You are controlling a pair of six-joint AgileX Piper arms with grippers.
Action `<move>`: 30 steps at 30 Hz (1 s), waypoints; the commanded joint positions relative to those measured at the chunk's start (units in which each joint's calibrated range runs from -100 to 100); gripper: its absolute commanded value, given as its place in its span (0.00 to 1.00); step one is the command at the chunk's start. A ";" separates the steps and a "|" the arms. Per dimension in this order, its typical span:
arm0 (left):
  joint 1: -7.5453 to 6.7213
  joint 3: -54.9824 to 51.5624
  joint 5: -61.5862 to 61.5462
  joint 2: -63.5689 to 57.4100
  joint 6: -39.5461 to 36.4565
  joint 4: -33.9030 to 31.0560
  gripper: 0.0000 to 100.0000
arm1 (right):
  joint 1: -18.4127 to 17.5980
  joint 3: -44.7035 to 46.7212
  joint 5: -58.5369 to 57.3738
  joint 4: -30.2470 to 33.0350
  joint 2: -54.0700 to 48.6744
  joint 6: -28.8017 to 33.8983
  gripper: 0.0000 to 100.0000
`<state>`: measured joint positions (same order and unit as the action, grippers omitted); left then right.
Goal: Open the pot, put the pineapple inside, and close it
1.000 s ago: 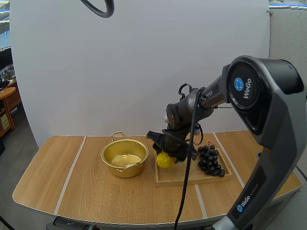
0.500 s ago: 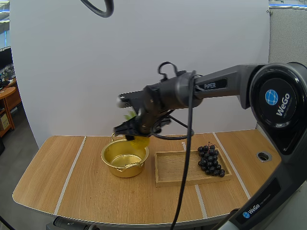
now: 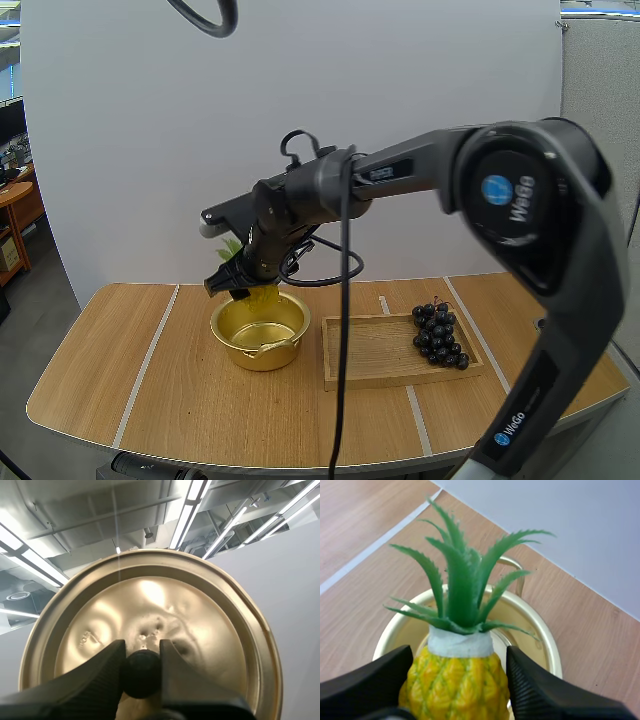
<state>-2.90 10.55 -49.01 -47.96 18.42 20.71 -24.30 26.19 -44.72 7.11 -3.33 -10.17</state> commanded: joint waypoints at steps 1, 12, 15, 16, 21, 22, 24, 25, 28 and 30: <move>0.01 0.40 1.97 -0.16 -0.41 -0.22 0.00 | 0.48 -0.50 -1.36 0.91 1.25 -0.25 0.00; 0.01 0.40 1.97 -0.16 -0.41 -0.22 0.00 | 0.72 -0.50 -4.73 1.54 7.75 -0.25 0.00; 0.01 0.40 1.97 -0.16 -0.41 -0.22 0.00 | 0.72 -0.50 -4.73 1.54 8.82 -0.25 0.00; 0.01 0.40 1.97 -0.16 -0.41 -0.22 0.00 | 0.72 -0.50 -4.73 1.43 9.10 -0.25 0.00; 0.01 0.40 1.97 -0.16 -0.41 -0.22 0.00 | 0.72 -0.50 -4.73 0.94 9.31 -0.25 0.00; 0.01 0.40 1.97 -0.16 -0.41 -0.22 0.00 | 0.72 -0.50 -4.92 0.94 9.31 -0.25 0.04; 0.01 0.40 1.97 -0.16 -0.41 -0.22 0.00 | 0.72 -0.50 -5.50 0.94 9.31 -0.25 0.37; 0.01 0.40 1.97 -0.16 -0.41 -0.22 0.00 | 0.72 -0.50 -5.74 0.94 9.31 -0.25 0.52; 0.01 0.40 1.97 -0.16 -0.41 -0.22 0.00 | 0.72 -0.50 -6.18 0.94 9.06 -0.15 1.00; 0.01 0.40 1.97 -0.16 -0.41 -0.22 0.00 | 0.72 -0.50 -6.56 0.94 8.39 0.04 1.00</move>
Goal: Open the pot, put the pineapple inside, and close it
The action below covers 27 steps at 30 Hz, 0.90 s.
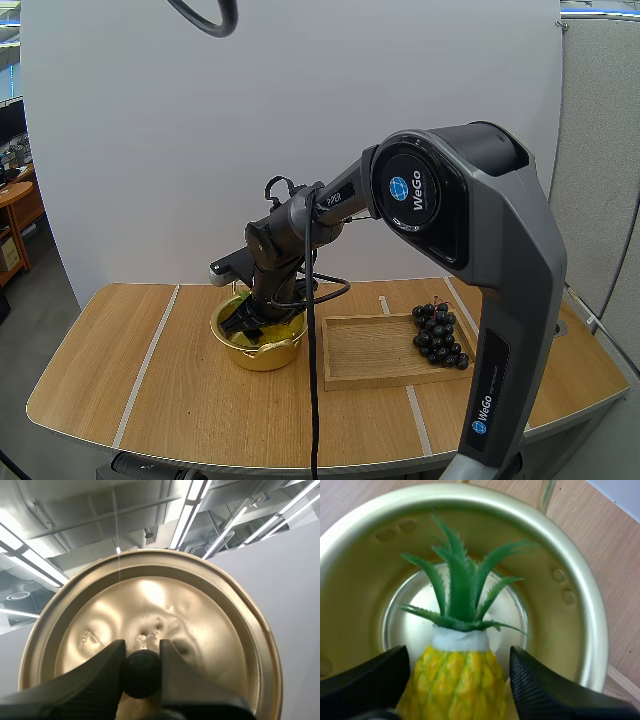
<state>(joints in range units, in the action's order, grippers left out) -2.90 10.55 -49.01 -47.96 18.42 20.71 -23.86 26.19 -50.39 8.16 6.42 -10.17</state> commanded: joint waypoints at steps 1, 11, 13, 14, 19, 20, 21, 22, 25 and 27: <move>0.01 0.40 1.97 -0.16 -0.41 -0.22 0.00 | 0.27 -0.50 -1.05 -0.11 -1.97 0.05 1.00; 0.01 0.40 1.97 -0.16 -0.41 -0.22 0.00 | 0.27 -0.50 -4.28 -1.64 -15.48 0.12 1.00; 0.01 0.40 1.97 -0.16 -0.41 -0.22 0.00 | 0.27 -0.50 -6.09 -2.07 -19.13 0.12 1.00; 0.01 0.40 1.97 -0.16 -0.41 -0.22 0.00 | 0.27 -0.50 -7.24 -2.23 -20.77 0.12 1.00; 0.01 0.40 1.97 -0.16 -0.41 -0.22 0.00 | 0.27 -0.50 -11.84 -2.45 -30.60 0.12 1.00; 0.01 0.40 1.97 -0.16 -0.41 -0.22 0.00 | 0.27 -0.50 -12.89 -2.45 -32.66 0.12 1.00; 0.01 0.40 1.97 -0.16 -0.41 -0.22 0.00 | 0.27 -0.50 -13.75 -2.45 -34.74 0.12 1.00; 0.01 0.40 1.97 -0.16 -0.41 -0.22 0.00 | 0.27 -0.50 -15.02 -2.45 -36.72 0.12 1.00; 0.01 0.40 1.97 -0.16 -0.41 -0.22 0.00 | 0.27 -0.50 -19.09 -2.45 -42.42 0.12 1.00; 0.01 0.40 1.97 -0.16 -0.41 -0.22 0.00 | 0.27 -0.50 -21.96 -2.45 -46.52 0.12 1.00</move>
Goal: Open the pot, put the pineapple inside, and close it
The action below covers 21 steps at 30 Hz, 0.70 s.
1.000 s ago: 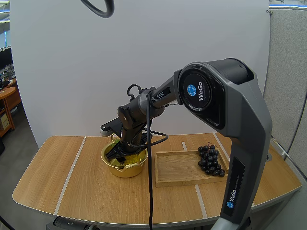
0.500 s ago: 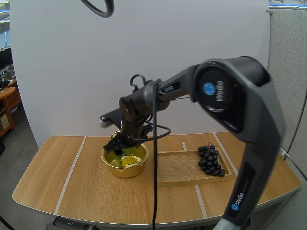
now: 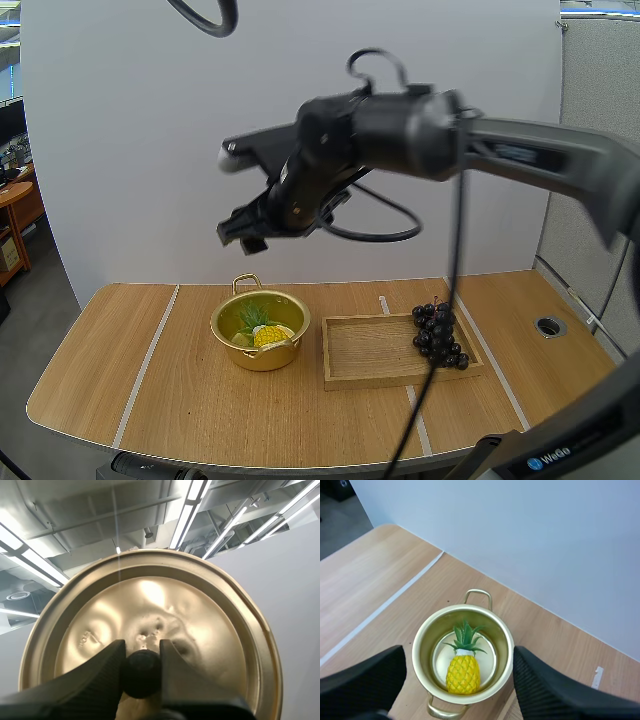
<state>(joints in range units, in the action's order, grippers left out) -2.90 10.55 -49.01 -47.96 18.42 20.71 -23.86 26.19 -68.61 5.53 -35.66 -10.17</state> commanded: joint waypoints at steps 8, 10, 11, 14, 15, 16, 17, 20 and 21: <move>0.01 0.40 1.97 -0.16 -0.41 -0.22 0.00 | 0.27 -0.50 -14.19 0.39 -19.86 0.12 1.00; 0.01 0.40 1.97 -0.16 -0.41 -0.22 0.00 | 0.27 -0.50 -16.22 0.76 -23.30 0.12 1.00; 0.01 0.40 1.97 -0.16 -0.41 -0.22 0.00 | 0.27 -0.50 -17.29 0.76 -25.14 0.12 1.00; 0.01 0.40 1.97 -0.16 -0.41 -0.22 0.00 | 0.27 -0.50 -20.17 0.76 -29.73 0.12 1.00; 0.01 0.40 1.97 -0.16 -0.41 -0.22 0.00 | 0.27 -0.50 -21.40 0.76 -31.24 0.12 1.00; 0.01 0.40 1.97 -0.16 -0.41 -0.22 0.00 | 0.27 -0.50 -22.42 0.76 -32.63 0.12 1.00; 0.01 0.40 1.97 -0.16 -0.41 -0.22 0.00 | 0.27 -0.50 -23.74 0.76 -33.95 0.12 1.00; 0.01 0.40 1.97 -0.16 -0.41 -0.22 0.00 | 0.27 0.33 -26.72 0.76 -37.51 0.12 1.00; 0.01 0.40 1.97 -0.16 -0.41 -0.22 0.00 | 0.27 1.29 -26.72 0.76 -38.89 0.12 1.00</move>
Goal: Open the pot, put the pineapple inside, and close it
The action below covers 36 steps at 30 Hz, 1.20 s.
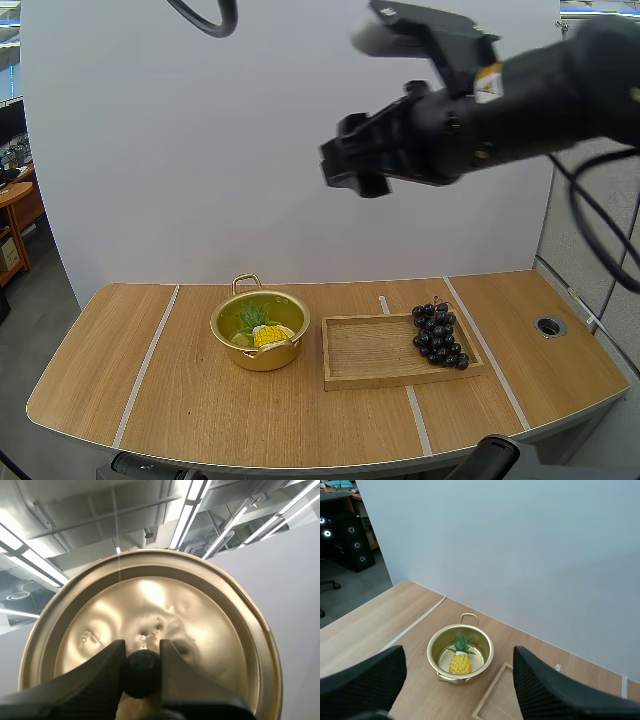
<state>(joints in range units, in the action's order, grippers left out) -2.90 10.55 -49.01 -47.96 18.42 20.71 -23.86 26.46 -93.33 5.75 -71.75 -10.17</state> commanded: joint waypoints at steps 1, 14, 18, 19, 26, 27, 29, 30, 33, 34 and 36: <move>0.01 0.40 1.97 -0.16 -0.41 -0.22 0.00 | 0.27 2.25 -2.00 0.54 -4.24 0.12 1.00; 0.01 0.40 1.97 -0.16 -0.41 -0.22 0.00 | 5.55 18.94 -2.30 -2.16 -17.89 0.12 1.00; 0.01 0.40 1.97 -0.16 -0.41 -0.22 0.00 | 7.84 22.81 -2.30 -2.94 -20.77 0.12 1.00; 0.01 0.40 1.97 -0.16 -0.41 -0.22 0.00 | 8.29 23.70 -2.30 -3.05 -21.27 0.12 1.00; 0.01 0.40 1.97 -0.16 -0.41 -0.22 0.00 | 11.55 27.24 -2.30 -4.52 -24.07 -0.36 1.00; 0.01 0.40 1.97 -0.16 -0.41 -0.22 0.00 | 11.83 27.36 -2.53 -5.11 -24.33 -0.82 1.00; 0.01 0.40 1.97 -0.16 -0.41 -0.22 0.00 | 12.28 27.78 -3.20 -6.68 -24.85 -2.24 1.00; 0.01 0.40 1.97 -0.16 -0.41 -0.22 0.00 | 12.38 28.06 -3.41 -7.12 -24.83 -2.88 1.00; 0.01 0.40 1.97 -0.16 -0.41 -0.22 0.00 | 12.61 28.88 -4.58 -8.09 -24.83 -3.75 1.00; 0.01 0.40 1.97 -0.16 -0.41 -0.22 0.00 | 12.61 29.31 -4.59 -8.67 -24.83 -4.73 1.00; 0.01 0.40 1.97 -0.16 -0.41 -0.22 0.00 | 12.61 30.21 -4.73 -9.85 -24.83 -6.83 1.00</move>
<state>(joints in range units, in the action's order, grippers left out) -2.90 10.55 -49.01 -47.96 18.42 20.71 -11.64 54.58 -97.00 -1.08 -96.23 -12.37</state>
